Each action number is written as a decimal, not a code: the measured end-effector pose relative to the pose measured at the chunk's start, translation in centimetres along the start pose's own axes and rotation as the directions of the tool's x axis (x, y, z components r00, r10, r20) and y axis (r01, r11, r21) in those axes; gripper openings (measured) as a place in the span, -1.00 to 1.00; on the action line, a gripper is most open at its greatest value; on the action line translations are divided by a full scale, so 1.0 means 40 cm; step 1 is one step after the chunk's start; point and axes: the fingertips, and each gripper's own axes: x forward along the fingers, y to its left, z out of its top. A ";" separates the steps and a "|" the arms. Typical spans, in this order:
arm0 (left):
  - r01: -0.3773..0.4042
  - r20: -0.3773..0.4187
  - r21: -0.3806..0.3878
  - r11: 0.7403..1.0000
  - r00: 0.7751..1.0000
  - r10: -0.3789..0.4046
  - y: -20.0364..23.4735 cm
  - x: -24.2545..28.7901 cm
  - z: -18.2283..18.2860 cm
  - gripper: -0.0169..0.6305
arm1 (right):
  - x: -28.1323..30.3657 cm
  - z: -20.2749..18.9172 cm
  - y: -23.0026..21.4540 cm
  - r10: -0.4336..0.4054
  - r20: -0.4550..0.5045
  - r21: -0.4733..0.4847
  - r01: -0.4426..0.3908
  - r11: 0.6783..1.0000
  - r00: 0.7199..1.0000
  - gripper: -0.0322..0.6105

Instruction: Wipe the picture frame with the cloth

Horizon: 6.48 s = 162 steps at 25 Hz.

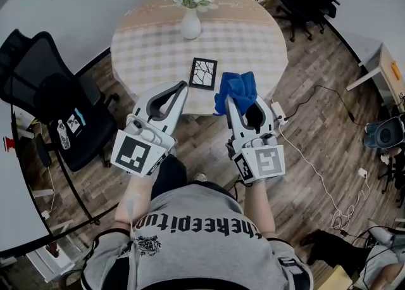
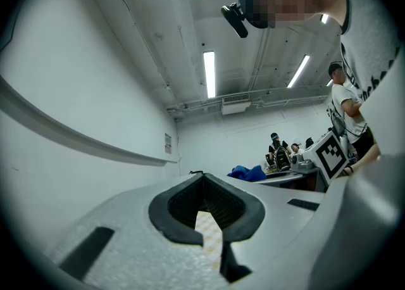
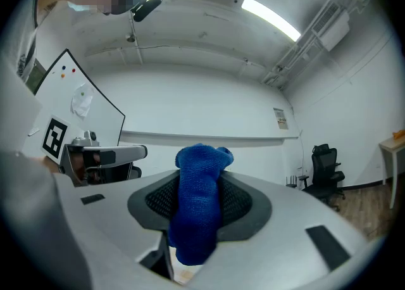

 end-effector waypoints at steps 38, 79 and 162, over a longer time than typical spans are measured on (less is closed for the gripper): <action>0.323 0.004 -0.108 0.940 0.946 -0.325 0.404 0.262 -0.184 -0.90 | 0.403 -0.113 -0.083 -0.339 -0.049 0.014 0.340 0.940 0.939 -0.45; 0.219 -0.167 -0.262 0.940 0.949 -0.268 0.505 0.422 -0.451 -0.90 | 0.604 -0.499 -0.229 -0.202 -0.412 0.212 0.309 0.927 0.888 -0.45; 0.063 -0.263 -0.287 0.956 0.954 -0.142 0.514 0.376 -0.506 -0.90 | 0.464 -0.881 -0.301 -0.104 -0.806 0.170 0.397 0.902 0.583 -0.47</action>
